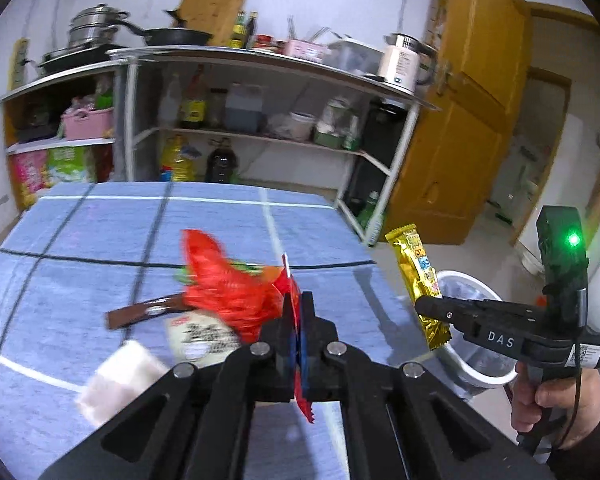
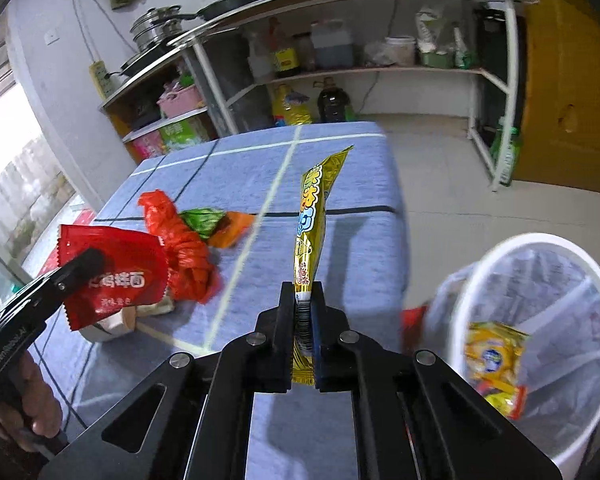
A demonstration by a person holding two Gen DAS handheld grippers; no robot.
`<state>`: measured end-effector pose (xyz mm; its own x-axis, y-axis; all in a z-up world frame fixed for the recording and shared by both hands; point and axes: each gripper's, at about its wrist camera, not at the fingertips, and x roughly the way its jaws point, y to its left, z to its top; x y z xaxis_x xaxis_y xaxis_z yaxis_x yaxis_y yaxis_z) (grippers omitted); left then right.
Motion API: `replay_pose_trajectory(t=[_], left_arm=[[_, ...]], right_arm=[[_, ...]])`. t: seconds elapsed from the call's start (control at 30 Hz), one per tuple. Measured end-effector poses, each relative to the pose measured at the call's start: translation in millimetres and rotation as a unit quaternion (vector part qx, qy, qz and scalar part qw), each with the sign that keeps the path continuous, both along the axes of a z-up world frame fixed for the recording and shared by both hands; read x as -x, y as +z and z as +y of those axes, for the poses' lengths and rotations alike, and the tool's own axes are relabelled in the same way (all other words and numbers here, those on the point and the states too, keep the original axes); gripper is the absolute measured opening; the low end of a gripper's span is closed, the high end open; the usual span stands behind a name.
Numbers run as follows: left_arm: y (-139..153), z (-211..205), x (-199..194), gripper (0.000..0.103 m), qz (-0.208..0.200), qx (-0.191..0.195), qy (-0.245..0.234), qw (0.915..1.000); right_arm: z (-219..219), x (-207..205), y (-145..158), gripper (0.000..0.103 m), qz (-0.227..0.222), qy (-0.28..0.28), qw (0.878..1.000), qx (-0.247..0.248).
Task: Collect trash
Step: 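Carry both items over the bin and open both grippers to drop them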
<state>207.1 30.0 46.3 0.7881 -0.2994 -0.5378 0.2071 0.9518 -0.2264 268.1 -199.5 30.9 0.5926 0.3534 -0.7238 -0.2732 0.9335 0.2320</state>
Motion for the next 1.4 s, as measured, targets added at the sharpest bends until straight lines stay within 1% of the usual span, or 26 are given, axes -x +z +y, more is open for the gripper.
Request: replay_pose_trajectory(t=[0.13,0.3,0.4,0.63,0.8,0.97,1.1,1.13,1.23,1.27,1.3,1.37,1.4], left_arm=[[3,-37,-3,0.001,-0.004,-0.009,-0.033,0.9994],[2,-82,-7,0.001,0.002,-0.021,-0.075,0.9970],[2,-110,-10,0.001,0.005,-0.021,-0.102,0.9946],[0,-175,-17,0.001,0.015,-0.014,-0.157,0.9874],[-10,-205,-22,0.001,0.031,-0.015,-0.182,0.9828],[-25,-226,-28,0.001,0.052,-0.020,-0.190,0.9801],[-35,-235,-33,0.001,0.069,-0.023,-0.192,0.9786],[-37,-238,-34,0.002,0.071,-0.026,-0.192,0.9785],[-42,-243,-36,0.003,0.075,-0.030,-0.195,0.9775],[-42,-245,-37,0.006,0.074,-0.034,-0.193,0.9778],[-43,-246,-38,0.010,0.075,-0.035,-0.193,0.9778],[-43,-245,-38,0.027,0.076,-0.033,-0.192,0.9779],[-43,-244,-37,0.030,0.074,-0.032,-0.191,0.9782]], right_arm=[[-33,10,4,0.007,-0.005,-0.028,1.000,0.005],[-80,23,2,0.007,-0.004,-0.064,0.998,0.004],[-112,30,-2,0.007,0.002,-0.088,0.996,0.002],[-159,36,-20,0.007,0.026,-0.135,0.991,0.002],[-179,39,-32,0.007,0.045,-0.155,0.987,-0.003],[-192,42,-39,0.007,0.056,-0.159,0.986,-0.002],[-198,43,-46,0.007,0.068,-0.164,0.984,-0.002],[-200,43,-48,0.008,0.070,-0.165,0.984,-0.003],[-203,44,-51,0.018,0.074,-0.169,0.983,0.003],[-204,44,-53,0.022,0.076,-0.172,0.982,0.006],[-204,44,-53,0.023,0.077,-0.173,0.982,0.005],[-205,45,-53,0.028,0.077,-0.177,0.981,0.001],[-205,45,-52,0.032,0.075,-0.178,0.981,0.001]])
